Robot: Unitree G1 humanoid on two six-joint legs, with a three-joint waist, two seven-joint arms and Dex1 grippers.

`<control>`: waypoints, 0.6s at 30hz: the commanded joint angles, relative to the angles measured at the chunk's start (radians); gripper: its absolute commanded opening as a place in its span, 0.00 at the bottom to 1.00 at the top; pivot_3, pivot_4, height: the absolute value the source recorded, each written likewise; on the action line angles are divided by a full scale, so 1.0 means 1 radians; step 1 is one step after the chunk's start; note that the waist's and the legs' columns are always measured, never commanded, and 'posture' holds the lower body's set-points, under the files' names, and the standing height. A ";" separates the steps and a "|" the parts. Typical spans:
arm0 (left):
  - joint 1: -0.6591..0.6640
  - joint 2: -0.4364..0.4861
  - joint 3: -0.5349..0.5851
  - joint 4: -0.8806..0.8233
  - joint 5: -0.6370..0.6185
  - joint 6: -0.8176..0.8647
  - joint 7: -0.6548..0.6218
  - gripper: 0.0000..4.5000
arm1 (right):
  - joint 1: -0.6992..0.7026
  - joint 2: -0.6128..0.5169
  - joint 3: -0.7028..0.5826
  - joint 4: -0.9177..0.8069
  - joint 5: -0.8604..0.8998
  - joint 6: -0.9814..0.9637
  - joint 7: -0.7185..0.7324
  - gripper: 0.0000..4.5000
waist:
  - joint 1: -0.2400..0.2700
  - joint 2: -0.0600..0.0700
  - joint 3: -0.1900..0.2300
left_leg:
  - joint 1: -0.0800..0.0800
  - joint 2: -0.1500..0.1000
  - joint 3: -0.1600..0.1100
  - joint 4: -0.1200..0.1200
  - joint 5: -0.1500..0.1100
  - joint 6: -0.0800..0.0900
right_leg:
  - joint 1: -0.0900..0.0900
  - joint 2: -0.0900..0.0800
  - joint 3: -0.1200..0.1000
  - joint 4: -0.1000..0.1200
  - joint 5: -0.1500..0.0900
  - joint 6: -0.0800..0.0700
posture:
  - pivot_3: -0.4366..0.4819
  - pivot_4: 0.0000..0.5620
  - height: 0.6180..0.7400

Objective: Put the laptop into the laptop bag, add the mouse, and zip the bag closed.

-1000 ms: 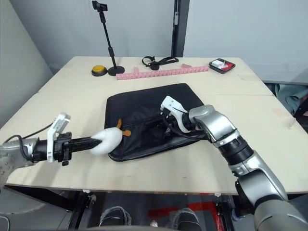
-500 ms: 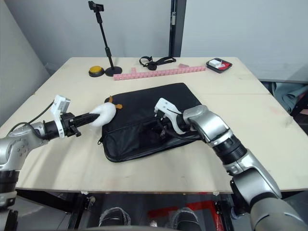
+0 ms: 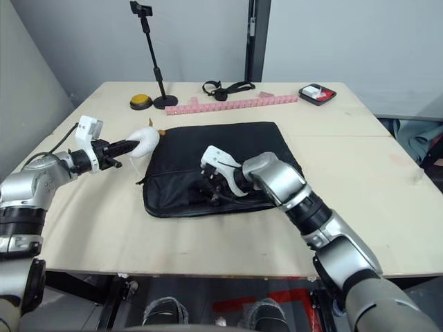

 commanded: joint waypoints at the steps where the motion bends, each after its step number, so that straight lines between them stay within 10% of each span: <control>1: -0.012 -0.012 0.003 -0.039 -0.005 -0.021 -0.017 0.00 | -0.007 0.017 0.004 0.079 -0.057 -0.014 -0.058 0.00 | 0.003 0.000 0.000 | 0.000 0.000 0.000 0.001 0.000 0.000 | 0.000 0.000 0.000 0.001 0.000 0.000 | 0.48 0.27 0.99; 18: 0.390 0.126 0.071 -0.564 -0.301 0.242 -0.246 0.00 | -0.062 0.102 -0.069 0.256 -0.099 -0.079 -0.151 0.00 | -0.002 0.000 0.000 | 0.000 0.000 -0.002 0.004 0.000 0.000 | 0.000 0.000 0.000 0.005 0.000 0.000 | 0.48 0.27 0.99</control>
